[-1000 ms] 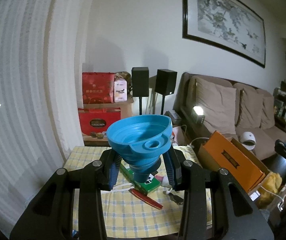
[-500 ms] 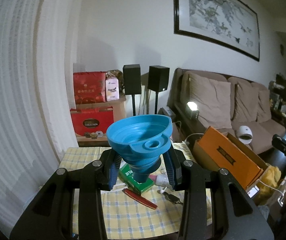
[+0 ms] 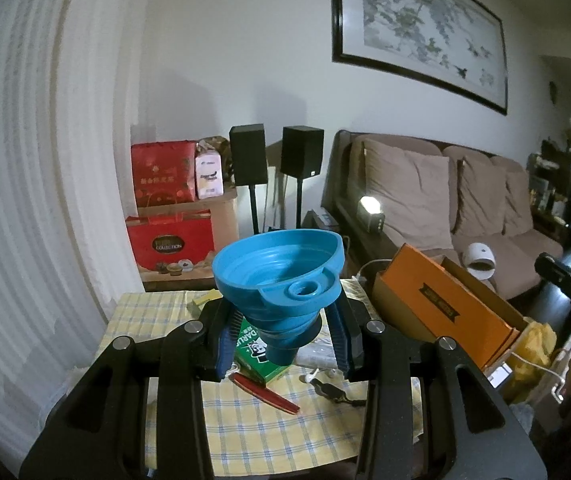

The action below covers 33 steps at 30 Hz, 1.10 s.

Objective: Organize objects
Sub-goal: 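Carry the blue funnel and white cap toward the orange box with both grippers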

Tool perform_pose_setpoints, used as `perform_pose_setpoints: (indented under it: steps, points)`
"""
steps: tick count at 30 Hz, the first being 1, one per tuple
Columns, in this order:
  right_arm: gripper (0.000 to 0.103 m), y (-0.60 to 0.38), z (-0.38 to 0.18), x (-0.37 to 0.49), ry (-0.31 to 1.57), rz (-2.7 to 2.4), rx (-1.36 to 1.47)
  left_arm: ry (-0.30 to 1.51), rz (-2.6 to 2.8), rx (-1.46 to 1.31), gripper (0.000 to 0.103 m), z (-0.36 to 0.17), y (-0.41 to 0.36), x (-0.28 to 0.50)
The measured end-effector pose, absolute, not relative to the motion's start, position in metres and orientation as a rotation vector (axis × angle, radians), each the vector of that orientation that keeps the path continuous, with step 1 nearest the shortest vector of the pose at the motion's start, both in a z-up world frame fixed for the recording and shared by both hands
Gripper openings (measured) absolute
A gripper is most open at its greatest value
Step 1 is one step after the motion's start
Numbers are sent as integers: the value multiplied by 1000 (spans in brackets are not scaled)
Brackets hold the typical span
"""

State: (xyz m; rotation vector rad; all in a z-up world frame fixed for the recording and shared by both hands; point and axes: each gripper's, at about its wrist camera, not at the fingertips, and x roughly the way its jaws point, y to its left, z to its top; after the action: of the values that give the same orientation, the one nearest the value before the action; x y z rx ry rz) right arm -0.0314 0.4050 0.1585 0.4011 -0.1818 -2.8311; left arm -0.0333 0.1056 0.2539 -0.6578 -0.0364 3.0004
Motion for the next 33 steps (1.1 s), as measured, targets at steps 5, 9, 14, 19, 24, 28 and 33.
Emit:
perform_pose_setpoints:
  steps: [5, 9, 14, 19, 24, 28, 33]
  points:
    - [33, 409, 160, -31, -178, -2854, 393, -33, 2998, -668, 36, 253, 108, -35]
    - [33, 412, 159, -30, -153, -2902, 393, -33, 2995, -661, 36, 255, 111, -36]
    - [33, 416, 159, -28, -130, -2946, 379, -21, 3000, -651, 37, 255, 116, -37]
    - [33, 421, 155, -34, -145, -2954, 395, -42, 2995, -654, 37, 252, 121, -42]
    - [33, 423, 154, -35, -142, -2962, 401, -29, 2984, -661, 37, 250, 128, -44]
    - [33, 425, 154, -36, -140, -2973, 403, -18, 2991, -668, 37, 248, 128, -44]
    - [33, 429, 152, -38, -141, -2989, 412, -50, 2996, -690, 37, 245, 121, -46]
